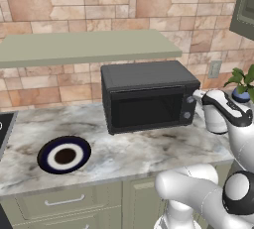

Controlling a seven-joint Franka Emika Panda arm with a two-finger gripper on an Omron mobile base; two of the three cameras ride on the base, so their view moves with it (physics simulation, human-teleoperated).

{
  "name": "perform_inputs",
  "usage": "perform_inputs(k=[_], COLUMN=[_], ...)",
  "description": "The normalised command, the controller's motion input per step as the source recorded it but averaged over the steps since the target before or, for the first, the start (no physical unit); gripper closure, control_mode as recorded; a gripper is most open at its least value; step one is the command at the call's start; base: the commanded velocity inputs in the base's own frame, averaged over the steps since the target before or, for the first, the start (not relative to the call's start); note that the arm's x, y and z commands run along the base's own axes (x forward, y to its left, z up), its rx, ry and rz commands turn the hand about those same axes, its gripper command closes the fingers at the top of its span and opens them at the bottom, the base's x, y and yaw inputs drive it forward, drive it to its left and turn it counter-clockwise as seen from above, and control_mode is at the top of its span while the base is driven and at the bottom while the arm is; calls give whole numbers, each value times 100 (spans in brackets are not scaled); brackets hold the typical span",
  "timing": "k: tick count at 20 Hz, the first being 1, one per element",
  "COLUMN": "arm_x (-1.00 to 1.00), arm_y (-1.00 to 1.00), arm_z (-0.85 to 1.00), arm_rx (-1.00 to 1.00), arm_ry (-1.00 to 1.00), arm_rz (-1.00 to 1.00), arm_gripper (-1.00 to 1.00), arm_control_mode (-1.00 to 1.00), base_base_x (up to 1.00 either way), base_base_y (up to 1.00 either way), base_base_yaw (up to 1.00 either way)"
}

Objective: Pull the toaster oven rack outwards. Pick up the baguette from the plate and place it on the toaster oven rack. Close the toaster oven door fully and set the temperature to the lowest setting.

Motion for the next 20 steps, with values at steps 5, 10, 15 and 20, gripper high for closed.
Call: perform_inputs(k=[5,10,15,20], arm_x=[0,0,0,0], arm_y=[17,0,-26,-2], arm_z=[0,0,0,0], arm_rx=[11,16,10,0], arm_ry=[0,0,0,0], arm_rz=[0,0,0,0], arm_gripper=[-100,-100,-100,-100], arm_control_mode=[-100,-100,-100,-100], base_base_x=[0,0,0,0], base_base_y=[0,0,0,0], base_base_yaw=[0,0,0,0])
